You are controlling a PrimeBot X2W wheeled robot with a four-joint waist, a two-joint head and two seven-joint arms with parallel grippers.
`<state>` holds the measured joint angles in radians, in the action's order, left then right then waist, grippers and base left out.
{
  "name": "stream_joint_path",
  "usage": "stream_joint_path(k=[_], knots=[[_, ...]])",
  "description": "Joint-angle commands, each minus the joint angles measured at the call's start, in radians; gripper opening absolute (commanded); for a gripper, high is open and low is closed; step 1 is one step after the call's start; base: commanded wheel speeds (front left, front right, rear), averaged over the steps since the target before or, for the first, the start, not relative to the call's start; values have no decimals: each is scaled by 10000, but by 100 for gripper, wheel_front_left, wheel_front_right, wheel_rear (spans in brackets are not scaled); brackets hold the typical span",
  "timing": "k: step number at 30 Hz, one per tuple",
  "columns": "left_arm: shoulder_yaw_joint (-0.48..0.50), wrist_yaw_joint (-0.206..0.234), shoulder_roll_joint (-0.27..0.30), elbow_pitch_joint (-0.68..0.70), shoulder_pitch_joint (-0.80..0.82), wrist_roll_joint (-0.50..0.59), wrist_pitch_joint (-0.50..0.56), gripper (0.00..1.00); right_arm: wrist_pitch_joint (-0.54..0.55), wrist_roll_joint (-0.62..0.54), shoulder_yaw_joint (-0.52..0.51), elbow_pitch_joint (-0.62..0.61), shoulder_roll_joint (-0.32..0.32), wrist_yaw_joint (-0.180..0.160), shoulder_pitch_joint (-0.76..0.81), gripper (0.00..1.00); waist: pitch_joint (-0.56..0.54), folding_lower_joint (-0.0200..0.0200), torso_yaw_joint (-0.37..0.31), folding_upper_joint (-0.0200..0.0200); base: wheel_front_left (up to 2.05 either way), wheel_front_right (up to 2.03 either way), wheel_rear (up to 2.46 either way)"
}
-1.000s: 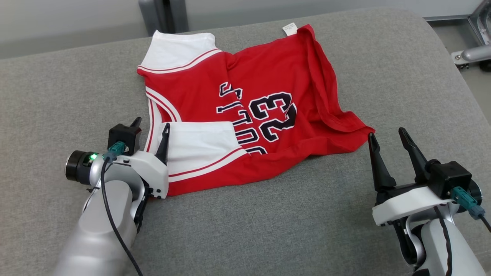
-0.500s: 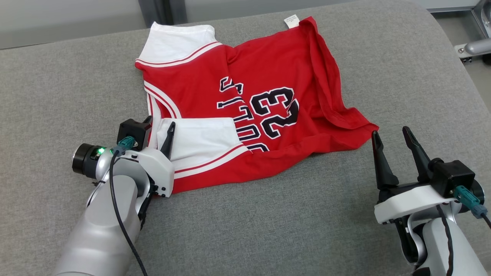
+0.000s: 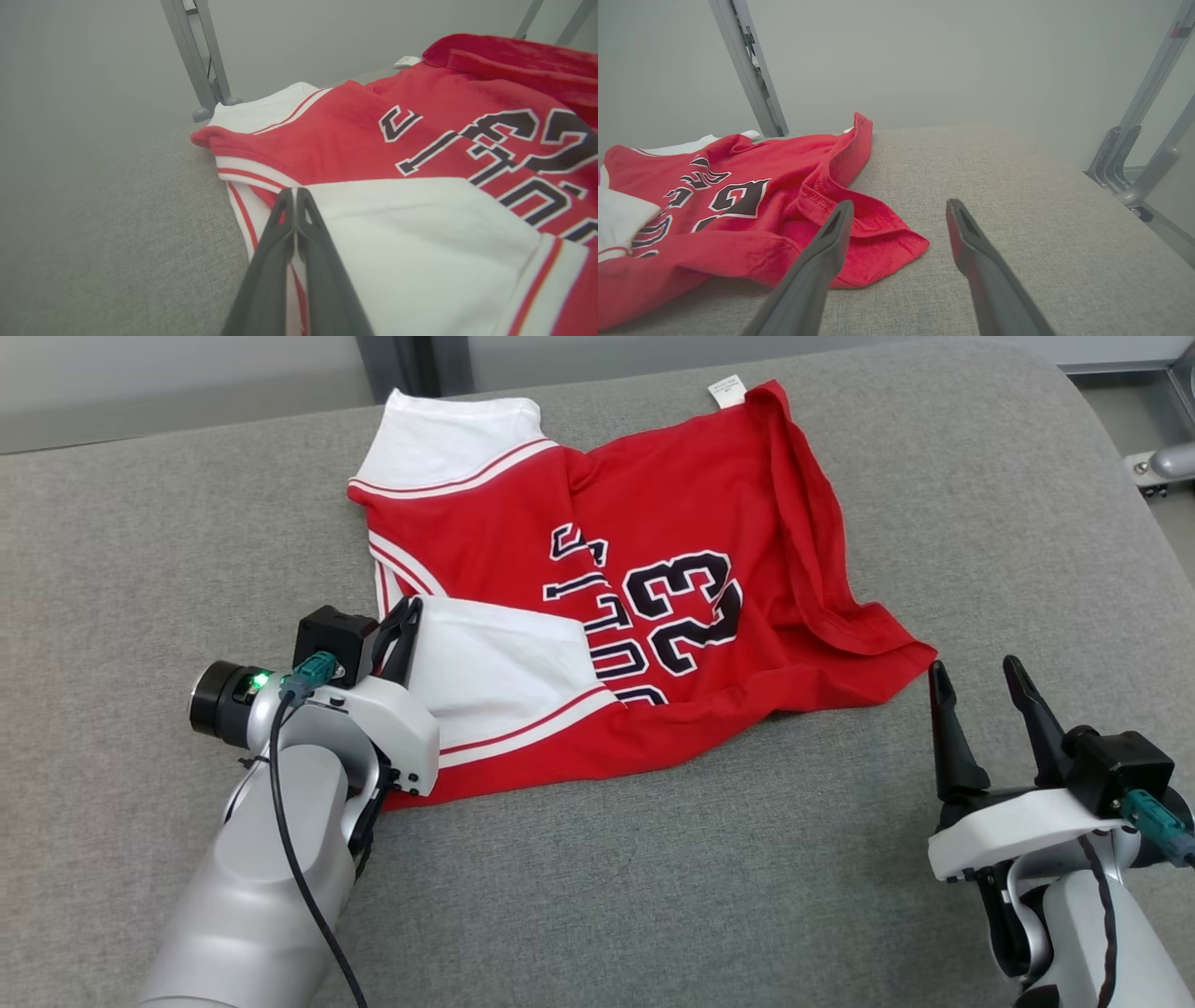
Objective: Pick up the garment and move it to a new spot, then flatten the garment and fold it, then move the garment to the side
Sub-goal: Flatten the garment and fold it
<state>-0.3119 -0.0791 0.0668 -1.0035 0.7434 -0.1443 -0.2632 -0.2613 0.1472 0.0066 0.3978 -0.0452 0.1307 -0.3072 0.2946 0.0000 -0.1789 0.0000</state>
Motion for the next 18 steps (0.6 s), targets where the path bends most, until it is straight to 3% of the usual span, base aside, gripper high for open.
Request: stream_joint_path(k=[1, 11, 18], knots=[[19, 14, 28, 189, -140, -31, -6, 0, -28, 11, -116, 127, -66, 2, -138, 100, -40, 0, 87, 0, 0, 0, 0], [-223, -77, -50, 1262, -685, 76, -6, 0, -30, -306, -929, 2473, -453, 0, -900, 100, -134, 0, 784, 0, 0, 0, 0], [-411, -103, -91, 1734, -876, 125, -7, 0, -28, 519, -1162, 4277, -742, 2, -1768, 100, -83, 0, 1235, 0, 0, 0, 0]])
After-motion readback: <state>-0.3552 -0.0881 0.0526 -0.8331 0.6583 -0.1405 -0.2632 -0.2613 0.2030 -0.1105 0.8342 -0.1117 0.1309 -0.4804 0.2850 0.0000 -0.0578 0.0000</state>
